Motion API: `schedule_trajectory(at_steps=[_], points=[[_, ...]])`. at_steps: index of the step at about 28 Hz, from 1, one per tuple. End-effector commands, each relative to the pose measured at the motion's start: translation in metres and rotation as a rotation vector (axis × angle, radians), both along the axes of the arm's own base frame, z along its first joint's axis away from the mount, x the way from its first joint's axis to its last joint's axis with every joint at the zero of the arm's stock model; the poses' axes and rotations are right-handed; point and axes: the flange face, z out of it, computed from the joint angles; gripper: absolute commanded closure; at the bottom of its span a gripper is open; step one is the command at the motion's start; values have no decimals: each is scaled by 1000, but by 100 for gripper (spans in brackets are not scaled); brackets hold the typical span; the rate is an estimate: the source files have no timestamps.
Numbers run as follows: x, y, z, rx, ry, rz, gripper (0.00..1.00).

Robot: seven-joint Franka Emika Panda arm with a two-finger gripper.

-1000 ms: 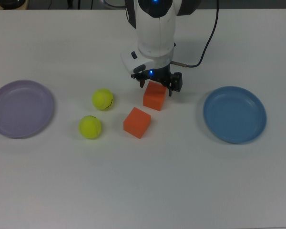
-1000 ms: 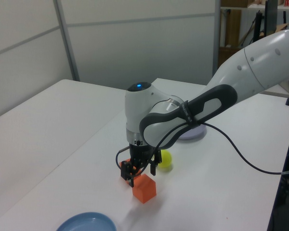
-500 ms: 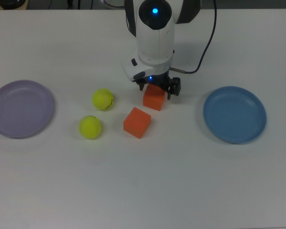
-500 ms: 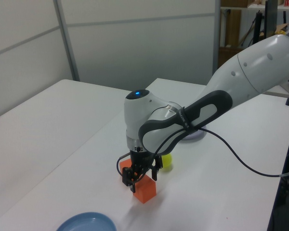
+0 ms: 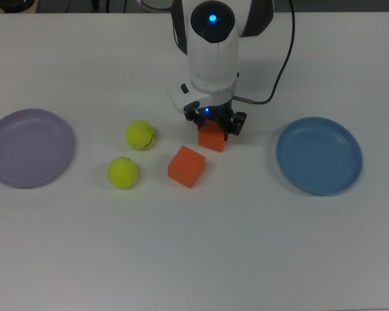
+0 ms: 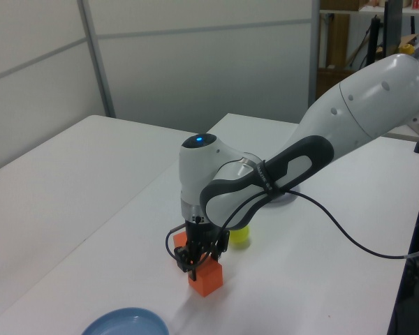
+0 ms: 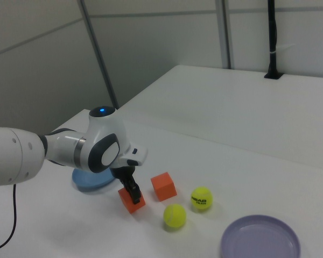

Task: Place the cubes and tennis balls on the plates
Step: 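Close the gripper on the orange cube, then carry the orange cube onto the blue plate and release it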

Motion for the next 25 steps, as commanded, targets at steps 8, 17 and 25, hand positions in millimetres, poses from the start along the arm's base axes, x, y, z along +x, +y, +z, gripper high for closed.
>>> schedule_trajectory(at_steps=[8, 17, 25], points=[[-11, 61, 76, 61, -135, 61, 100], [-38, 132, 90, 83, -186, 166, 100], [-35, 171, 77, 94, -254, 167, 100]])
